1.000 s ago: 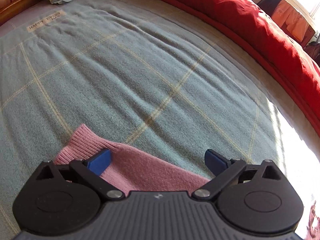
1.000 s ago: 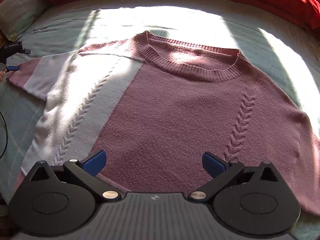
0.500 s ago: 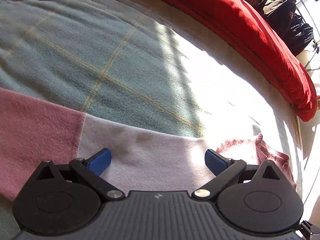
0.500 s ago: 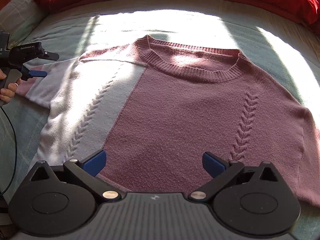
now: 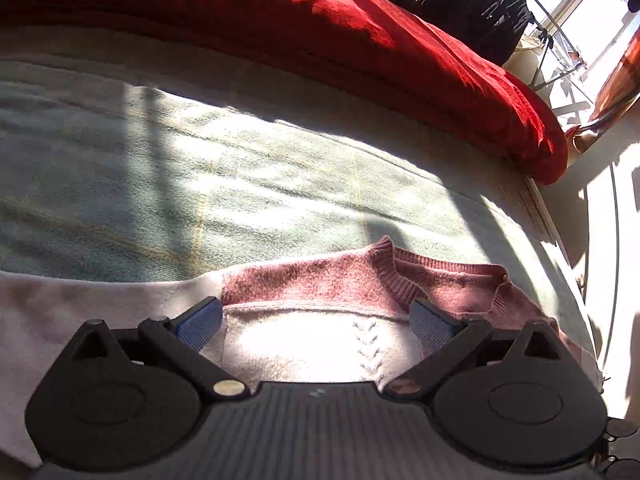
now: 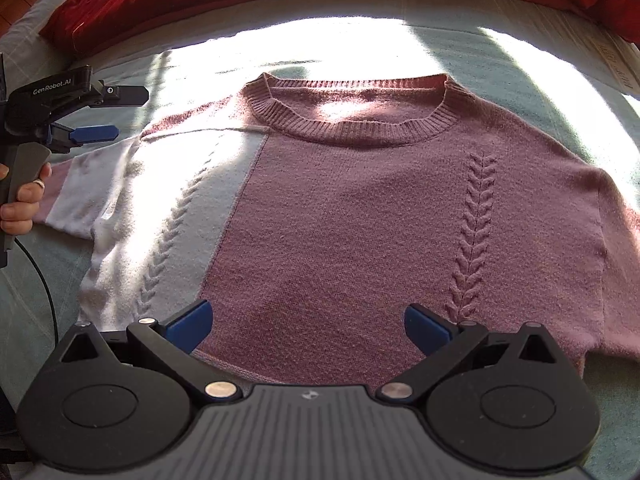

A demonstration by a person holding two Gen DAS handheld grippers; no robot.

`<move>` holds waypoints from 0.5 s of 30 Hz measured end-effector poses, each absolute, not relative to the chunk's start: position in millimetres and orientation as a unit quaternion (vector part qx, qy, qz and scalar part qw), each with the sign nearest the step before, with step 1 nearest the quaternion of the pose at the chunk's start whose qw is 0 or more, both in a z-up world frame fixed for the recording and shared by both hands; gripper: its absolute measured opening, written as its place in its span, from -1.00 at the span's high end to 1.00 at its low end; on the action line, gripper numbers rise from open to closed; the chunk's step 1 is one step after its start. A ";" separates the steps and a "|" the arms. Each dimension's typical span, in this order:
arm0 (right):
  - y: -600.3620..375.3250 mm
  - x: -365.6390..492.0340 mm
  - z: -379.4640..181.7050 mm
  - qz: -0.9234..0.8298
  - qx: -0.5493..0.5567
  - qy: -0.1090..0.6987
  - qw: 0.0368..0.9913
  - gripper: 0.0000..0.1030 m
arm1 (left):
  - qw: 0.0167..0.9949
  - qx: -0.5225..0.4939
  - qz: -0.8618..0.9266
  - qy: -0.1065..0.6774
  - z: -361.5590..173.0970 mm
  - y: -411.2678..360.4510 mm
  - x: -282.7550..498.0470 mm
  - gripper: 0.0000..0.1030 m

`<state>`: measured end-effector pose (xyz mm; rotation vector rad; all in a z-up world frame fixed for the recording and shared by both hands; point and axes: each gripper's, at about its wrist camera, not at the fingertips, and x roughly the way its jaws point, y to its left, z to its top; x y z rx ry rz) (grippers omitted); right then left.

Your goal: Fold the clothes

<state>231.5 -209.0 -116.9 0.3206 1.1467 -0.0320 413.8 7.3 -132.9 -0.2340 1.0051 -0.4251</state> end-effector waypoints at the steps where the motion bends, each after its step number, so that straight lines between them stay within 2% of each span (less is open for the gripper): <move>1: -210.7 230.1 -117.8 -0.017 0.155 0.539 0.827 -1.00 | 0.850 -0.097 -0.206 0.475 -137.5 0.7 412.9 -0.93; 8: -222.6 220.8 -127.7 -0.034 0.181 0.539 0.822 -1.00 | 0.839 -0.089 -0.203 0.497 -163.2 -4.1 436.4 -0.93; 15: -233.9 216.4 -127.1 -0.050 0.199 0.532 0.821 -1.00 | 0.835 -0.090 -0.208 0.501 -152.0 -21.3 438.1 -0.93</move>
